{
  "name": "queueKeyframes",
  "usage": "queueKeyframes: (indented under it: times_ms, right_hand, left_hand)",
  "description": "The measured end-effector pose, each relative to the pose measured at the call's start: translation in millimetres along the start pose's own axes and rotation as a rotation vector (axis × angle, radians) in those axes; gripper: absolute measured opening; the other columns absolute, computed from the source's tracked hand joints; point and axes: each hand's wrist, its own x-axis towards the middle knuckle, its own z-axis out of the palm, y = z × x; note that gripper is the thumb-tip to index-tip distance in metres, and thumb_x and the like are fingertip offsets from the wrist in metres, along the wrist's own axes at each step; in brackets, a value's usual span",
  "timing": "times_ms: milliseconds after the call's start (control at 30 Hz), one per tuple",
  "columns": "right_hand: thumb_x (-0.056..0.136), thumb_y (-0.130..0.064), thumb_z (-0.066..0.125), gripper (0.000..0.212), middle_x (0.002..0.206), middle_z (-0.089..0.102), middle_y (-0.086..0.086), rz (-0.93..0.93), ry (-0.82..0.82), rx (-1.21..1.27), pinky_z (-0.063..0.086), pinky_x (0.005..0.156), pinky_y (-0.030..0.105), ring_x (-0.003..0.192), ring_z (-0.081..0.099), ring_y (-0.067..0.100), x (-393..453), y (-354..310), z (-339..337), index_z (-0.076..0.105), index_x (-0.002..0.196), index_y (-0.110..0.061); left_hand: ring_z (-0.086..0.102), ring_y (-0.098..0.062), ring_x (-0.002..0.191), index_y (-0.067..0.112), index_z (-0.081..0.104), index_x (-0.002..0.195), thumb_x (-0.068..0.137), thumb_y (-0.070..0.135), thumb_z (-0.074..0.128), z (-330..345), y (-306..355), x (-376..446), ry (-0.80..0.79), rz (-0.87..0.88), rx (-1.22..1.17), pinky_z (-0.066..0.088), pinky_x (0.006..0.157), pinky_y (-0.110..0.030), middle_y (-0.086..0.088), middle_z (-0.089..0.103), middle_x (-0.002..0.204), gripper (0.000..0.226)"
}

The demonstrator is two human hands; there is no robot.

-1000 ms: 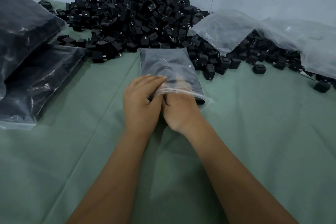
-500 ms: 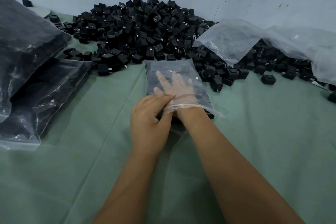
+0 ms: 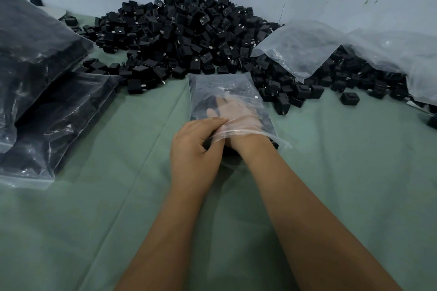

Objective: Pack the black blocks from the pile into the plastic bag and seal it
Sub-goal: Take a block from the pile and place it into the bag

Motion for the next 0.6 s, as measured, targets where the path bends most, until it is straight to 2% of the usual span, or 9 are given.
queueKeyframes:
  times_ms: [67, 133, 200, 233, 267, 333, 433, 533, 600]
  right_hand:
    - [0.103, -0.043, 0.030, 0.037, 0.100, 0.053, 0.001, 0.037, -0.026, 0.118, 0.037, 0.083, 0.029, 0.099, 0.053, 0.020, -14, 3, 0, 0.056, 0.107, -0.017]
    - [0.102, -0.042, 0.030, 0.035, 0.099, 0.055, -0.003, 0.034, -0.032, 0.129, 0.041, 0.092, 0.033, 0.108, 0.055, 0.022, -36, 6, -2, 0.057, 0.101, -0.020]
    - [0.102, -0.034, 0.028, 0.038, 0.134, 0.050, -0.007, -0.057, 0.051, 0.073, 0.031, 0.110, 0.038, 0.136, 0.037, 0.027, -56, 11, -2, 0.053, 0.128, -0.022]
    - [0.102, -0.034, 0.028, 0.041, 0.145, 0.044, -0.005, -0.096, 0.107, 0.068, 0.028, 0.112, 0.039, 0.139, 0.034, 0.026, -68, 12, -3, 0.048, 0.137, -0.024]
    - [0.101, -0.034, 0.029, 0.040, 0.140, 0.050, -0.003, -0.126, 0.155, 0.091, 0.034, 0.108, 0.039, 0.131, 0.043, 0.024, -79, 12, -6, 0.052, 0.134, -0.026]
    - [0.098, -0.029, 0.039, 0.033, 0.107, 0.068, 0.000, -0.295, 0.380, 0.114, 0.048, 0.087, 0.036, 0.099, 0.061, 0.020, -98, 17, -9, 0.068, 0.109, -0.018]
    - [0.093, -0.019, 0.047, 0.031, 0.067, 0.060, 0.003, -0.385, 0.870, 0.118, 0.042, 0.059, 0.032, 0.062, 0.054, 0.022, -107, 34, -14, 0.065, 0.071, -0.009]
    - [0.093, -0.023, 0.044, 0.027, 0.077, 0.053, -0.003, -0.084, 0.907, 0.387, 0.041, 0.064, 0.033, 0.071, 0.050, 0.017, -86, 55, -28, 0.065, 0.078, -0.014]
    - [0.092, -0.029, 0.047, 0.024, 0.096, 0.053, -0.007, 0.175, 0.752, 0.606, 0.045, 0.085, 0.034, 0.096, 0.052, 0.015, -67, 74, -30, 0.070, 0.092, -0.025]
  left_hand:
    - [0.060, -0.001, 0.092, 0.019, 0.076, 0.103, 0.078, 0.012, 0.063, -1, 0, 0, -0.012, -0.011, -0.004, 0.045, 0.086, -0.015, 0.026, 0.062, 0.095, 0.029]
    - [0.062, -0.003, 0.093, 0.022, 0.076, 0.103, 0.079, 0.014, 0.063, -1, 1, 1, -0.033, -0.038, -0.011, 0.046, 0.086, -0.016, 0.029, 0.063, 0.094, 0.028]
    - [0.065, -0.008, 0.095, 0.023, 0.076, 0.102, 0.080, 0.018, 0.061, -2, 1, 1, -0.069, -0.111, -0.037, 0.051, 0.089, -0.028, 0.021, 0.070, 0.097, 0.028]
    - [0.066, -0.010, 0.095, 0.023, 0.076, 0.102, 0.081, 0.020, 0.060, -2, 2, 2, -0.088, -0.172, -0.063, 0.053, 0.088, -0.035, 0.016, 0.073, 0.096, 0.026]
    - [0.067, -0.009, 0.093, 0.025, 0.076, 0.100, 0.083, 0.021, 0.060, -2, 3, 3, -0.103, -0.233, -0.094, 0.054, 0.086, -0.038, 0.014, 0.074, 0.094, 0.024]
    - [0.068, -0.005, 0.088, 0.031, 0.076, 0.093, 0.088, 0.020, 0.061, -2, 4, 7, -0.128, -0.326, -0.128, 0.055, 0.084, -0.039, 0.016, 0.074, 0.088, 0.019]
    - [0.068, -0.008, 0.086, 0.029, 0.077, 0.087, 0.089, 0.023, 0.062, 0, 4, 16, -0.145, -0.412, -0.097, 0.055, 0.084, -0.040, 0.013, 0.074, 0.083, 0.016]
    - [0.068, -0.009, 0.084, 0.028, 0.076, 0.086, 0.084, 0.029, 0.060, 4, 4, 18, -0.114, -0.466, -0.088, 0.055, 0.084, -0.038, 0.012, 0.073, 0.080, 0.017]
    - [0.068, -0.010, 0.083, 0.028, 0.075, 0.085, 0.084, 0.031, 0.057, 6, 3, 16, -0.104, -0.462, -0.080, 0.055, 0.083, -0.038, 0.013, 0.072, 0.078, 0.018]
